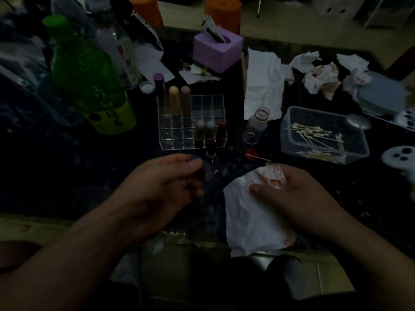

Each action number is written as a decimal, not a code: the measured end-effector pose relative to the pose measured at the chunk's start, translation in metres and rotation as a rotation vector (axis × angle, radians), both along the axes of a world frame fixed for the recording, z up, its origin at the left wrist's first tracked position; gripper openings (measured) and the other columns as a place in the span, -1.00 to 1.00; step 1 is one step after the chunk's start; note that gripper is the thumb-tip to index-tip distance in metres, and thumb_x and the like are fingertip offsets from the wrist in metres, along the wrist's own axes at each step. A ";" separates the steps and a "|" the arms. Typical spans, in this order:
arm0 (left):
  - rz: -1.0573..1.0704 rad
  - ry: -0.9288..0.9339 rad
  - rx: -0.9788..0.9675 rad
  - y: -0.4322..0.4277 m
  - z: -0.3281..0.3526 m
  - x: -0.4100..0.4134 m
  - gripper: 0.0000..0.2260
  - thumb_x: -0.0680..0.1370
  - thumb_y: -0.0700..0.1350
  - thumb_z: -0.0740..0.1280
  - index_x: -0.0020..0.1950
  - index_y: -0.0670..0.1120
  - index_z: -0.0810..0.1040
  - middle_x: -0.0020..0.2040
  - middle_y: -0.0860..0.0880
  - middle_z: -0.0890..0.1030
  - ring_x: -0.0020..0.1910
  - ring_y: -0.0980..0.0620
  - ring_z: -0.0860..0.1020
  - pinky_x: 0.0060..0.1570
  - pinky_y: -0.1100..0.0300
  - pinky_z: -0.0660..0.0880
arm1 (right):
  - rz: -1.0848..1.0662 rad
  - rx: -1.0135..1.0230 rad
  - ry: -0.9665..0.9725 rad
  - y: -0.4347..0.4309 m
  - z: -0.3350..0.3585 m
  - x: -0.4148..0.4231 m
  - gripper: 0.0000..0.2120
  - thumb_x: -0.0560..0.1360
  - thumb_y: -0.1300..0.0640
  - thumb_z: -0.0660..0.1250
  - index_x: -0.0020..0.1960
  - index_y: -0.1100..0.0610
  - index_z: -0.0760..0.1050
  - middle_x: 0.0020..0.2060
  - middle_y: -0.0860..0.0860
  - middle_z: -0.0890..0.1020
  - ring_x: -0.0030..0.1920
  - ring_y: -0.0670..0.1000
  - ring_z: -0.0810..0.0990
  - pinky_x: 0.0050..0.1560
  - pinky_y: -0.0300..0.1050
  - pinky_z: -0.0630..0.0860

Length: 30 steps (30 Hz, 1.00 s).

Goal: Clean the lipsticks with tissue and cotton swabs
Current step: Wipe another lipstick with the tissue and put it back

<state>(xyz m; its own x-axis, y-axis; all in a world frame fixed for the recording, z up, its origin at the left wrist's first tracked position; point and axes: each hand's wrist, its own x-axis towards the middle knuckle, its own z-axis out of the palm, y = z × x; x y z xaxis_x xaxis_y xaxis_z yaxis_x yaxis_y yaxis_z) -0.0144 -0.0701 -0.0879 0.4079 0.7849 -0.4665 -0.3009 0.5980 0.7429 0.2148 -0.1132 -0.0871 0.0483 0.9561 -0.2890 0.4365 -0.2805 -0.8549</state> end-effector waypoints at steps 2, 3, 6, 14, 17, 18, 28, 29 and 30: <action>0.001 -0.096 -0.068 -0.007 0.003 0.010 -0.72 0.34 -0.21 0.48 0.05 -0.18 0.67 -0.14 -0.15 0.65 -0.24 -0.02 0.58 -0.27 0.17 0.59 | 0.039 0.085 0.008 -0.005 0.007 -0.007 -0.93 0.51 0.15 0.42 -0.14 0.01 0.62 -0.23 -0.05 0.69 -0.19 -0.05 0.67 -0.11 -0.03 0.58; 0.007 -0.100 -0.088 -0.009 0.003 0.015 -0.70 0.37 -0.22 0.45 0.09 -0.20 0.65 -0.14 -0.15 0.65 -0.23 -0.03 0.59 -0.26 0.17 0.60 | 0.048 0.116 0.034 -0.007 0.010 -0.011 -0.92 0.51 0.16 0.41 -0.14 0.02 0.61 -0.24 -0.04 0.69 -0.20 -0.04 0.67 -0.12 -0.01 0.58; 0.000 -0.093 -0.114 -0.014 0.007 0.028 -0.69 0.38 -0.19 0.38 0.10 -0.26 0.59 -0.15 -0.15 0.64 -0.25 -0.01 0.58 -0.25 0.19 0.60 | 0.048 0.179 0.150 -0.012 0.015 -0.019 -0.96 0.51 0.13 0.43 -0.11 0.02 0.63 -0.20 0.00 0.70 -0.16 0.02 0.69 -0.10 -0.01 0.61; -0.041 -0.114 -0.132 -0.015 0.004 0.026 -0.68 0.37 -0.14 0.42 0.07 -0.26 0.59 -0.12 -0.14 0.66 -0.26 0.02 0.59 -0.23 0.19 0.61 | 0.060 0.314 0.265 -0.017 0.015 -0.023 -0.86 0.44 0.14 0.37 -0.12 -0.09 0.60 -0.23 -0.09 0.67 -0.20 -0.12 0.66 -0.19 -0.27 0.54; -0.057 -0.115 -0.127 -0.013 0.001 0.026 -0.73 0.37 -0.13 0.44 0.01 -0.22 0.64 -0.08 -0.15 0.68 -0.24 0.02 0.61 -0.21 0.17 0.61 | 0.100 0.382 0.273 -0.018 0.016 -0.025 -0.78 0.48 0.18 0.34 -0.15 -0.16 0.58 -0.30 -0.16 0.62 -0.27 -0.19 0.61 -0.24 -0.35 0.49; -0.058 -0.121 -0.128 -0.012 0.001 0.027 -0.74 0.37 -0.13 0.45 -0.01 -0.21 0.65 -0.08 -0.16 0.69 -0.25 0.02 0.61 -0.21 0.16 0.61 | 0.109 0.407 0.264 -0.018 0.017 -0.025 -0.78 0.50 0.17 0.33 -0.15 -0.17 0.57 -0.30 -0.16 0.61 -0.27 -0.18 0.60 -0.25 -0.36 0.48; -0.058 -0.084 -0.097 -0.005 0.003 0.031 -0.65 0.39 -0.11 0.42 0.09 -0.29 0.59 -0.14 -0.16 0.67 -0.26 0.02 0.59 -0.24 0.19 0.59 | 0.115 0.618 -0.156 -0.010 0.006 -0.023 -0.97 0.51 0.23 0.36 -0.10 0.14 0.58 -0.31 -0.01 0.58 -0.32 -0.05 0.58 -0.31 -0.17 0.47; -0.064 -0.075 -0.093 -0.006 0.003 0.031 -0.67 0.39 -0.10 0.42 0.06 -0.27 0.59 -0.15 -0.15 0.67 -0.27 0.02 0.58 -0.25 0.19 0.59 | 0.126 0.631 -0.174 -0.010 0.005 -0.022 -0.96 0.51 0.23 0.37 -0.10 0.16 0.59 -0.33 0.00 0.59 -0.33 -0.03 0.58 -0.30 -0.11 0.46; -0.070 -0.067 -0.091 -0.006 0.003 0.031 -0.68 0.39 -0.09 0.42 0.05 -0.27 0.60 -0.17 -0.15 0.66 -0.29 0.03 0.58 -0.27 0.19 0.58 | 0.131 0.650 -0.187 -0.010 0.005 -0.022 -0.95 0.51 0.24 0.37 -0.10 0.18 0.61 -0.34 0.02 0.60 -0.34 -0.02 0.59 -0.30 -0.08 0.46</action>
<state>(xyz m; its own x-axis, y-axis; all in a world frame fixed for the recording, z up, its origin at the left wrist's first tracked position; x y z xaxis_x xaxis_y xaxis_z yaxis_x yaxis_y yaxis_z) 0.0168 -0.0760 -0.0845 0.4927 0.7093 -0.5041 -0.3033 0.6830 0.6645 0.1929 -0.1231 -0.0823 -0.0863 0.9341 0.3465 0.5887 0.3285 -0.7386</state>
